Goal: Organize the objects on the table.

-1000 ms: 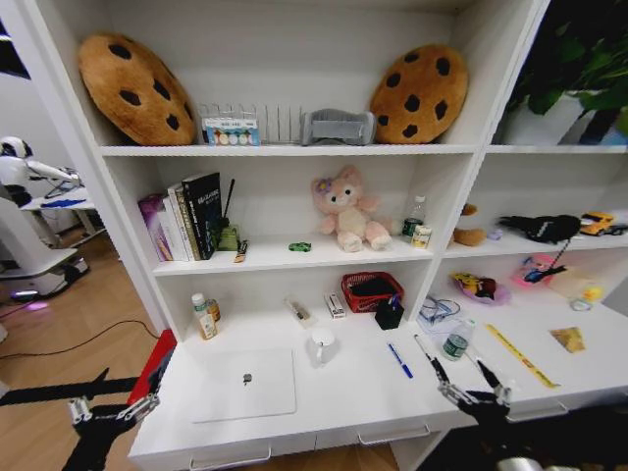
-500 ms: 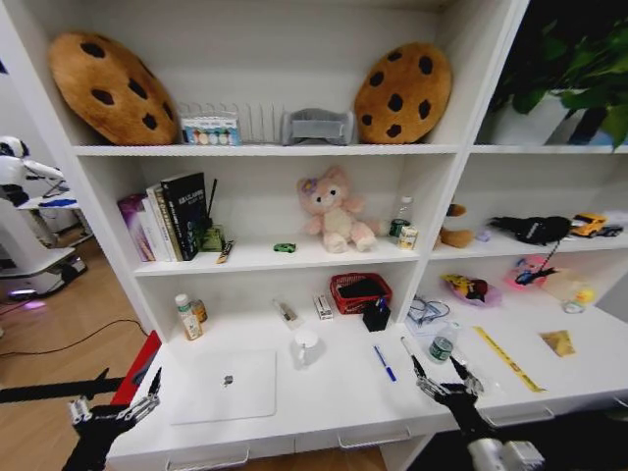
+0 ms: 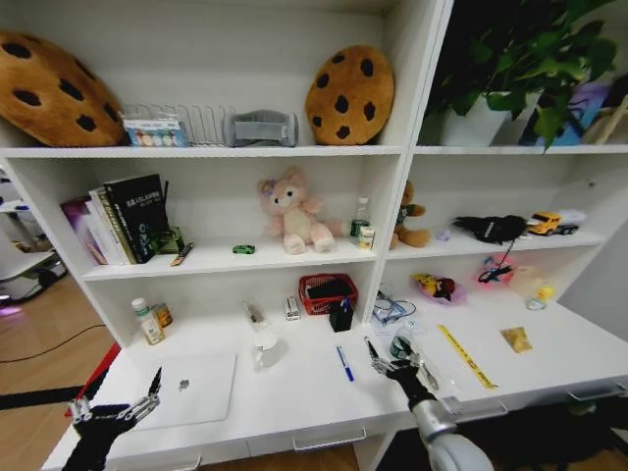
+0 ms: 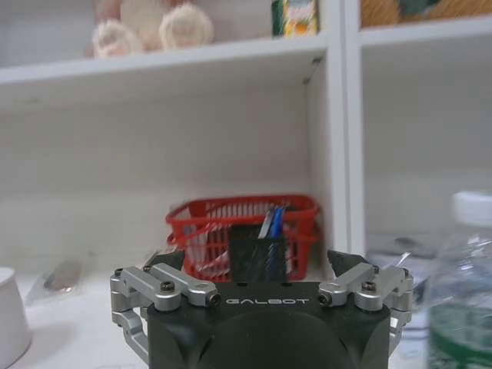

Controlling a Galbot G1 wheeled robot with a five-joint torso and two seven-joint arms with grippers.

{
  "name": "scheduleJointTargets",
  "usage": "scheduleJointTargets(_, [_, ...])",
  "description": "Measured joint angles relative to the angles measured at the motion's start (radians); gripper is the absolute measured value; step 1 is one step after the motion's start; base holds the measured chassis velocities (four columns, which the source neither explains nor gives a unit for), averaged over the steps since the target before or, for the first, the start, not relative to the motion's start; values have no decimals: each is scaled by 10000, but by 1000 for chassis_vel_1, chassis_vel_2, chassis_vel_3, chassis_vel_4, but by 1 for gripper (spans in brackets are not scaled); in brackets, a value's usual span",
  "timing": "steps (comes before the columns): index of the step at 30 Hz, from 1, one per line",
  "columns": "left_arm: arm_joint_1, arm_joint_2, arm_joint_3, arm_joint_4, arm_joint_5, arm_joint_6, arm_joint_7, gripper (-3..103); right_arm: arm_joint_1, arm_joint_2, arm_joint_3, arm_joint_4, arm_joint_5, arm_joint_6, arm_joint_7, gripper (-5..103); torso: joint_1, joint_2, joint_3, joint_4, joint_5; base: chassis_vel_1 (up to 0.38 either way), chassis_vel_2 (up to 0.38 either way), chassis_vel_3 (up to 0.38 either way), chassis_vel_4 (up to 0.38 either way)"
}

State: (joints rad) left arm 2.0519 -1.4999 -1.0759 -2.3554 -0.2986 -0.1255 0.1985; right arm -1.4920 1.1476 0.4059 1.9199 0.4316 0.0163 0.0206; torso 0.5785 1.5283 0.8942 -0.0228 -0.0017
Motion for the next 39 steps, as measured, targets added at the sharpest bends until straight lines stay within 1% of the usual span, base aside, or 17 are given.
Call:
scheduleJointTargets(1, [0,0,0,0,0,0,0,100,0,0,0,0,0,0,0,100,0,0,0,0,0,2,105,-10,-23])
scheduleJointTargets(2, [0,0,-3,-1,0,0,-3,100,314,-65,-392,-93,196,-487,431,100,0,0,1,2,13,42,105,-34,-36])
scheduleJointTargets(3, [0,0,-3,-1,0,0,-3,100,314,-65,-392,-93,196,-487,431,100,0,0,1,2,13,42,105,-34,-36])
scheduleJointTargets(4, [0,0,-4,-1,0,1,-3,100,721,-94,-819,-226,407,-1053,971,100,1,-1,2,2,21,61,92,-34,-37])
scheduleJointTargets(5, [0,1,-4,0,0,0,-4,100,1203,-110,-1328,-365,593,-1590,1614,100,1,0,1,1,13,0,0,0,0])
scheduleJointTargets(6, [0,1,-2,0,0,0,-3,100,1581,-144,-1728,-502,724,-1963,2108,100,0,0,0,-1,13,0,0,0,0])
scheduleJointTargets(9, [0,1,-3,0,0,0,-3,100,1793,-179,-1924,-599,770,-2133,2318,100,-1,0,1,-1,19,0,0,0,0])
scheduleJointTargets(10, [0,0,-2,0,0,0,-3,100,2071,-237,-2127,-765,836,-2334,2498,100,0,0,1,-1,18,0,0,0,0])
scheduleJointTargets(18, [0,0,0,0,0,0,-1,100,3264,-768,-2804,-1604,1539,-2818,2588,100,-2,0,1,-2,17,0,0,0,0])
scheduleJointTargets(19, [0,0,0,-1,0,0,-1,100,3514,-883,-2980,-1717,1863,-2982,2623,100,-1,0,1,-1,16,0,0,0,0])
scheduleJointTargets(22, [0,0,0,0,0,0,-1,100,3721,-958,-3158,-1856,2020,-3107,2641,100,-1,0,1,-1,17,0,0,0,0])
scheduleJointTargets(27, [0,0,0,-1,0,0,-1,100,3807,-962,-3444,-2047,2171,-3179,2641,100,-2,0,0,-2,17,0,0,0,0])
scheduleJointTargets(28, [0,0,0,0,0,0,-1,100,3807,-933,-3484,-2082,2173,-3187,2641,103,-2,0,0,-2,16,0,0,0,0])
scheduleJointTargets(29, [0,0,0,0,0,0,-1,100,3802,-861,-3546,-2139,2174,-3205,2662,99,-2,1,0,-2,17,0,0,0,0])
scheduleJointTargets(36, [0,0,0,0,0,0,-1,100,3817,-607,-3604,-2516,1982,-3197,2684,98,-2,2,-1,-2,19,0,0,0,0])
scheduleJointTargets(37, [0,0,0,0,0,0,-1,100,3856,-584,-3612,-2580,1974,-3195,2648,95,-2,2,-1,-1,17,0,0,0,0])
scheduleJointTargets(39, [0,0,0,0,0,0,-1,100,3884,-587,-3634,-2597,1990,-3195,2648,95,-2,2,-1,-2,15,0,0,0,0])
